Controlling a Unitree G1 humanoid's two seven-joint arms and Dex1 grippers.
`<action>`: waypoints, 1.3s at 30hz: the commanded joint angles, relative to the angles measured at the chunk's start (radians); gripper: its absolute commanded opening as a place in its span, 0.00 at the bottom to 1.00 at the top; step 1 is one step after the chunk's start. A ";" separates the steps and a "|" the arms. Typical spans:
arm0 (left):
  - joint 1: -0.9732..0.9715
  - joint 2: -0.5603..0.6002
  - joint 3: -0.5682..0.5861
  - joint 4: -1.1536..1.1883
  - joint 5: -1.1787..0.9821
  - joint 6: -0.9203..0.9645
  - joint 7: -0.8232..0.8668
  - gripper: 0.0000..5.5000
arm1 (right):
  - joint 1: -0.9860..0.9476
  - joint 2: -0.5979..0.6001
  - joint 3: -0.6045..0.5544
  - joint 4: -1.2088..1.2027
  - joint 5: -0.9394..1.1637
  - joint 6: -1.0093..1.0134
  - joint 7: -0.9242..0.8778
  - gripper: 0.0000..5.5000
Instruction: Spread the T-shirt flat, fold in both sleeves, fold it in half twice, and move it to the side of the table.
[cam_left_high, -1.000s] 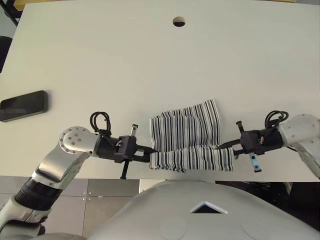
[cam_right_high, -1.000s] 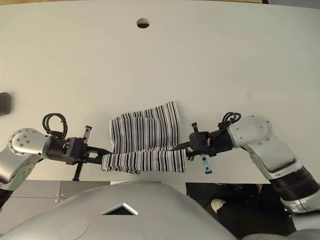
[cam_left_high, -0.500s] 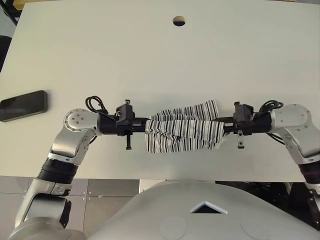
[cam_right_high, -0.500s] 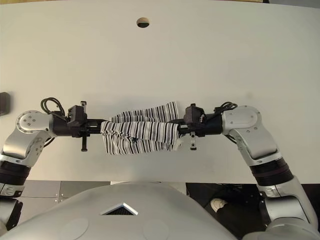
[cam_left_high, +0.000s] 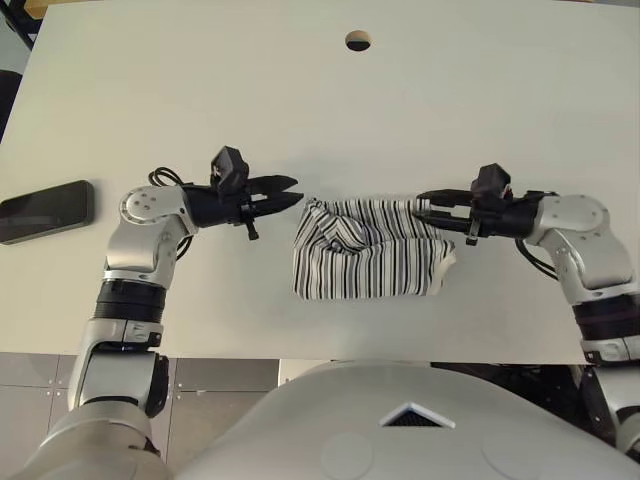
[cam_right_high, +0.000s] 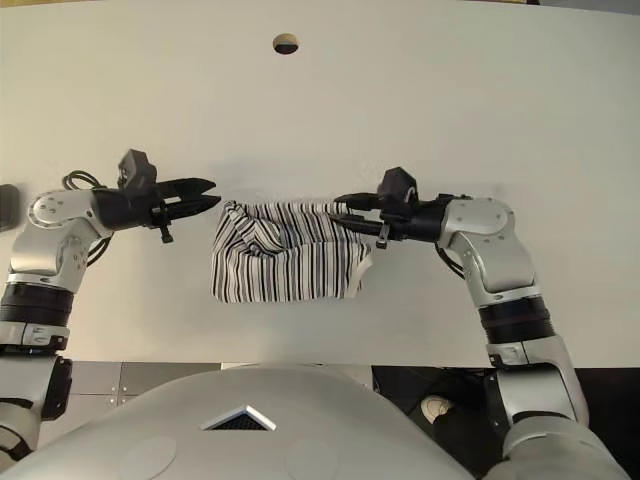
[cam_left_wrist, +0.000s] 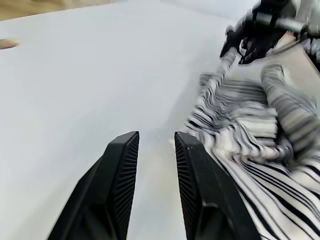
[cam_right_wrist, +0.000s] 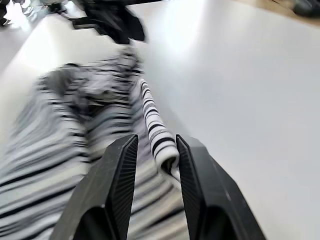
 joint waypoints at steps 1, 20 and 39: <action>-0.080 -0.013 0.030 0.154 0.081 0.008 0.099 0.24 | -0.064 0.055 -0.090 0.086 0.016 0.077 -0.118 0.26; 0.281 0.010 -0.056 -0.450 0.129 -0.264 -0.085 0.24 | 0.153 0.067 0.148 -0.114 -0.439 -0.576 -0.142 0.26; -0.107 -0.176 -0.133 0.470 0.609 -0.540 0.556 0.24 | -0.084 0.046 0.094 0.320 -0.770 -0.586 -0.568 0.26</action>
